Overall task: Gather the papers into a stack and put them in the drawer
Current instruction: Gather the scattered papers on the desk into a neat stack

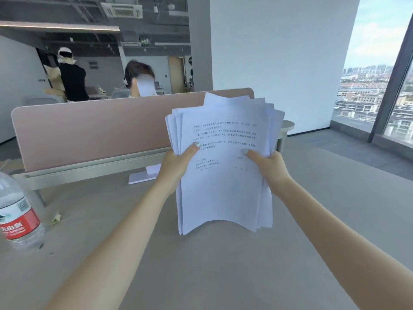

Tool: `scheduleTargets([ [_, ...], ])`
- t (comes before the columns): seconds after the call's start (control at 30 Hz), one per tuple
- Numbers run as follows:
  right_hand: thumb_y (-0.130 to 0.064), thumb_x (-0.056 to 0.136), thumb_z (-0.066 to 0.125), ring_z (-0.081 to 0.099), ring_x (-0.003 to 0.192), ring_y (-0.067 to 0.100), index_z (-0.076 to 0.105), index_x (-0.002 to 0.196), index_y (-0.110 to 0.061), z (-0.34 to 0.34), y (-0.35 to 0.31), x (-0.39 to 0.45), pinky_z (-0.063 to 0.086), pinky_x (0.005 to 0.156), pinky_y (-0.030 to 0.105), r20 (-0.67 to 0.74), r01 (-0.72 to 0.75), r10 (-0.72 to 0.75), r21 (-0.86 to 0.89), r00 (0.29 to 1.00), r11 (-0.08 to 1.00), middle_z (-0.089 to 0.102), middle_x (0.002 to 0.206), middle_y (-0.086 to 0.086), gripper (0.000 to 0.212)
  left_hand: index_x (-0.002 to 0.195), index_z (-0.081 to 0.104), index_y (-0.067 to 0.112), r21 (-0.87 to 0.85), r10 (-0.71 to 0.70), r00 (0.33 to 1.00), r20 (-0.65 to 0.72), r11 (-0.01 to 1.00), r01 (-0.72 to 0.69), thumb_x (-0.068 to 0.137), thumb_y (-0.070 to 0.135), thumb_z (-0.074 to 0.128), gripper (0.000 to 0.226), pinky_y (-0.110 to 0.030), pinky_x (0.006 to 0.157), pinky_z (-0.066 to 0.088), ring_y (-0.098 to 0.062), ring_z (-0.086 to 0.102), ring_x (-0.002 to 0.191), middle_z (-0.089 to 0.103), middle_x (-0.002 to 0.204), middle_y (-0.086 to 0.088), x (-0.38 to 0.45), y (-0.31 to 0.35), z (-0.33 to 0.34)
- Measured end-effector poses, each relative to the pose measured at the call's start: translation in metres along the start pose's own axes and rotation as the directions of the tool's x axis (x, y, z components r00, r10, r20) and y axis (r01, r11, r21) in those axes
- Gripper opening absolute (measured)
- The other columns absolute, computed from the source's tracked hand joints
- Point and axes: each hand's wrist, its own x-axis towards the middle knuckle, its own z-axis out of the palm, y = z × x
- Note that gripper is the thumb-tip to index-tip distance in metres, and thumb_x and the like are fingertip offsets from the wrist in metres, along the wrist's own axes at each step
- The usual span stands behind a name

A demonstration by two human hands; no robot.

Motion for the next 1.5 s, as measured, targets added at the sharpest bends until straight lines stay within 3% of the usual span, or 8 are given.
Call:
scheduleTargets([
  [0.1, -0.020, 0.080, 0.070, 0.072, 0.067, 0.009, 0.069, 0.087, -0.016, -0.001, -0.022, 0.004, 0.059, 0.059, 0.024, -0.019, 0.072, -0.071, 0.089, 0.997, 0.993, 0.075, 0.074, -0.009, 0.008, 0.078, 0.067, 0.034, -0.092, 0.042, 0.998, -0.047, 0.995, -0.046, 0.081, 0.035, 0.066, 0.003, -0.021, 0.075, 0.053, 0.004, 0.065, 0.081, 0.068, 0.080, 0.023, 0.010, 0.017, -0.005],
  [0.37, -0.037, 0.078, 0.070, 0.071, 0.092, 0.011, 0.064, 0.111, -0.021, -0.006, -0.002, 0.002, 0.055, 0.077, 0.028, 0.034, 0.001, -0.004, 0.104, 0.999, 0.995, 0.072, 0.106, -0.006, 0.037, 0.117, 0.056, 0.034, -0.128, 0.020, 1.000, -0.014, 0.992, -0.022, 0.077, 0.049, 0.059, 0.042, -0.028, 0.080, 0.049, -0.009, 0.062, 0.109, 0.066, 0.112, 0.012, 0.006, -0.015, -0.020],
  [0.53, -0.029, 0.078, 0.072, 0.073, 0.077, 0.010, 0.071, 0.086, -0.023, 0.008, -0.019, 0.005, 0.059, 0.069, 0.029, 0.044, 0.068, -0.072, 0.076, 0.996, 0.995, 0.075, 0.085, -0.008, 0.011, 0.091, 0.061, 0.038, -0.112, -0.051, 0.999, -0.008, 0.993, 0.050, 0.081, 0.042, 0.062, 0.011, -0.031, 0.078, 0.050, -0.011, 0.064, 0.095, 0.066, 0.096, 0.015, 0.007, -0.004, -0.013],
  [0.73, -0.039, 0.081, 0.066, 0.071, 0.093, 0.012, 0.062, 0.110, -0.021, -0.001, -0.023, 0.010, 0.058, 0.078, 0.031, 0.028, 0.103, -0.106, 0.086, 0.994, 0.991, 0.071, 0.107, -0.005, 0.034, 0.099, 0.060, 0.037, -0.163, 0.033, 0.998, 0.062, 0.986, -0.022, 0.081, 0.045, 0.055, 0.021, -0.038, 0.088, 0.051, -0.014, 0.065, 0.101, 0.068, 0.107, 0.008, 0.010, -0.005, -0.021],
  [1.0, -0.019, 0.084, 0.065, 0.073, 0.075, 0.009, 0.069, 0.087, -0.018, 0.003, -0.015, -0.001, 0.056, 0.068, 0.030, -0.045, 0.086, -0.082, 0.079, 0.996, 0.993, 0.074, 0.081, -0.010, 0.005, 0.081, 0.066, 0.030, -0.112, 0.012, 0.999, 0.032, 0.994, -0.008, 0.085, 0.024, 0.063, 0.008, -0.010, 0.051, 0.050, 0.010, 0.066, 0.059, 0.070, 0.059, 0.026, -0.007, -0.004, 0.006],
  [1.1, -0.022, 0.085, 0.063, 0.071, 0.069, 0.003, 0.065, 0.082, -0.026, 0.003, -0.043, 0.001, 0.058, 0.064, 0.026, -0.046, 0.169, -0.164, 0.139, 0.985, 0.976, 0.074, 0.069, -0.019, 0.006, 0.085, 0.064, 0.034, -0.125, 0.088, 0.994, 0.066, 0.989, -0.079, 0.087, 0.027, 0.060, 0.009, -0.013, 0.058, 0.053, 0.008, 0.068, 0.069, 0.072, 0.069, 0.025, -0.001, 0.020, 0.007],
  [1.27, -0.041, 0.081, 0.064, 0.070, 0.095, 0.013, 0.068, 0.092, -0.031, -0.007, -0.044, 0.000, 0.055, 0.082, 0.034, -0.005, 0.126, -0.126, 0.057, 0.992, 0.990, 0.073, 0.101, -0.007, 0.016, 0.100, 0.060, 0.032, -0.089, 0.139, 0.990, 0.012, 0.986, -0.138, 0.083, 0.041, 0.055, 0.020, -0.030, 0.083, 0.053, -0.008, 0.067, 0.100, 0.069, 0.105, 0.009, 0.003, 0.018, -0.009],
  [1.5, -0.029, 0.082, 0.067, 0.073, 0.081, 0.013, 0.071, 0.087, -0.022, -0.002, -0.026, -0.012, 0.056, 0.068, 0.029, 0.057, 0.101, -0.103, 0.040, 0.993, 0.994, 0.076, 0.089, -0.005, 0.010, 0.125, 0.045, 0.039, -0.063, 0.013, 0.995, 0.097, 0.998, -0.007, 0.088, 0.057, 0.038, 0.042, -0.017, 0.069, 0.049, 0.004, 0.061, 0.100, 0.061, 0.112, 0.022, -0.008, 0.005, -0.005],
])
